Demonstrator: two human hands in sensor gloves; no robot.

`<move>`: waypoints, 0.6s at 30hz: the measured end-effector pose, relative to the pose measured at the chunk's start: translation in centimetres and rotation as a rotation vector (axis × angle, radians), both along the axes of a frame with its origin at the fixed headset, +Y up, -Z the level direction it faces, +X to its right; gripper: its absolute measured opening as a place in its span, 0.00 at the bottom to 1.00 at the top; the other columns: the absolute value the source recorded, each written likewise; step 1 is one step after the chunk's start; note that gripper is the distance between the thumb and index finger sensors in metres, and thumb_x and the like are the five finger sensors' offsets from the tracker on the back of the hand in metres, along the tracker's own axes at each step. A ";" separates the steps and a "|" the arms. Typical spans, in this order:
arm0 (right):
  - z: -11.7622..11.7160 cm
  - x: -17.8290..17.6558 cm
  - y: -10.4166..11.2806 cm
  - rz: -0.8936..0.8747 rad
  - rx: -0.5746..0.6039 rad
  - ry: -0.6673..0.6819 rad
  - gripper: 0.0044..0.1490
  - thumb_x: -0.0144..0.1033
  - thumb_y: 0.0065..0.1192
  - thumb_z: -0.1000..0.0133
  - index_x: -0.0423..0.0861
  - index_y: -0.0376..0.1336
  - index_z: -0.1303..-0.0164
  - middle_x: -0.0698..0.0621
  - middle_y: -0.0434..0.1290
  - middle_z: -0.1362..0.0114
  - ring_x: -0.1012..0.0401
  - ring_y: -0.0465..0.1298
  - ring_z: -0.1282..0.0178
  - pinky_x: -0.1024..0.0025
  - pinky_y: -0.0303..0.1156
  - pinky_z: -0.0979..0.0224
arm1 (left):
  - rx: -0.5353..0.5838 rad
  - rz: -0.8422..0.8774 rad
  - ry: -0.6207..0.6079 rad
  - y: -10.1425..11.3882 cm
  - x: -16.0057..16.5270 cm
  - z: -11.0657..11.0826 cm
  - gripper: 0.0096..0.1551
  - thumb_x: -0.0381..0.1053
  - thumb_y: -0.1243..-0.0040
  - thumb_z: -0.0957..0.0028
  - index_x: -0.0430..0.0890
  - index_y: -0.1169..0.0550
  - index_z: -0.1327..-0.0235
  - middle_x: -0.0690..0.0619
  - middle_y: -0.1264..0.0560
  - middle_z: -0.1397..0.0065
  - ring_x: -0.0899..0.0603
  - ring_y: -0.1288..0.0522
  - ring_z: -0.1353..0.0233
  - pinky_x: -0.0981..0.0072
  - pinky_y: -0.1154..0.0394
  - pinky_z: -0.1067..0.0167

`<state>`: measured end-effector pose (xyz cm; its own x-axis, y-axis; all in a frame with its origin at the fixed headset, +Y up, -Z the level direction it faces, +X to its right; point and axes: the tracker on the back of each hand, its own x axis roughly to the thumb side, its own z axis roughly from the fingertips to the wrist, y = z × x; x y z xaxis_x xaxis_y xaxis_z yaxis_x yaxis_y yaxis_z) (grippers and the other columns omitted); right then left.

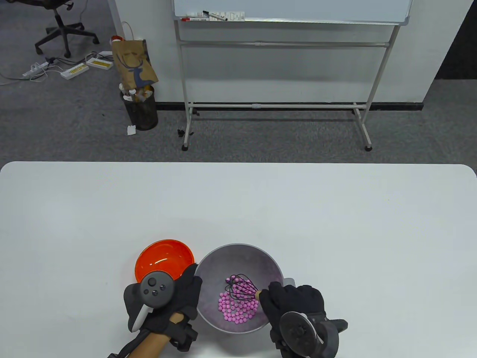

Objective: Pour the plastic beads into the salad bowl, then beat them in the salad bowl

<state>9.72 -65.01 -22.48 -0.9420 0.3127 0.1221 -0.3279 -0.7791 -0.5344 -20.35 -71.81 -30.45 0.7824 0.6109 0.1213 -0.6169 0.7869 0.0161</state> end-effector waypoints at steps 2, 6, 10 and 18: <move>0.2 0.2 0.3 0.016 0.000 -0.018 0.26 0.56 0.81 0.57 0.47 0.82 0.61 0.51 0.83 0.75 0.54 0.81 0.75 0.54 0.75 0.37 | 0.000 -0.001 0.000 0.0 0.0 0.0 0.31 0.58 0.47 0.46 0.43 0.23 0.36 0.60 0.12 0.80 0.56 0.16 0.85 0.60 0.15 0.70; 1.0 -0.1 1.3 0.075 0.007 -0.006 0.26 0.55 0.82 0.58 0.46 0.83 0.64 0.51 0.82 0.78 0.54 0.80 0.77 0.54 0.75 0.39 | 0.000 0.002 0.000 0.1 0.0 0.1 0.31 0.58 0.47 0.46 0.43 0.23 0.36 0.60 0.12 0.80 0.56 0.16 0.85 0.60 0.15 0.70; 1.5 -0.4 2.2 0.056 -0.062 0.054 0.26 0.56 0.83 0.59 0.45 0.83 0.66 0.51 0.82 0.80 0.55 0.79 0.80 0.56 0.77 0.41 | 0.000 -0.001 -0.001 0.1 0.0 0.1 0.31 0.58 0.47 0.46 0.43 0.23 0.36 0.60 0.12 0.80 0.56 0.16 0.85 0.60 0.15 0.70; 0.0 0.2 0.4 -0.189 -0.163 0.114 0.26 0.56 0.81 0.57 0.45 0.83 0.64 0.52 0.82 0.79 0.56 0.80 0.80 0.56 0.77 0.42 | 0.001 -0.004 0.000 0.1 0.0 0.1 0.31 0.58 0.47 0.46 0.43 0.23 0.36 0.60 0.12 0.80 0.56 0.16 0.85 0.60 0.15 0.70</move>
<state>9.87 -64.62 -22.49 -0.8479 0.5060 0.1579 -0.5267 -0.7707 -0.3585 -20.32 -71.66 -30.37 0.7848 0.6076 0.1221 -0.6137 0.7894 0.0165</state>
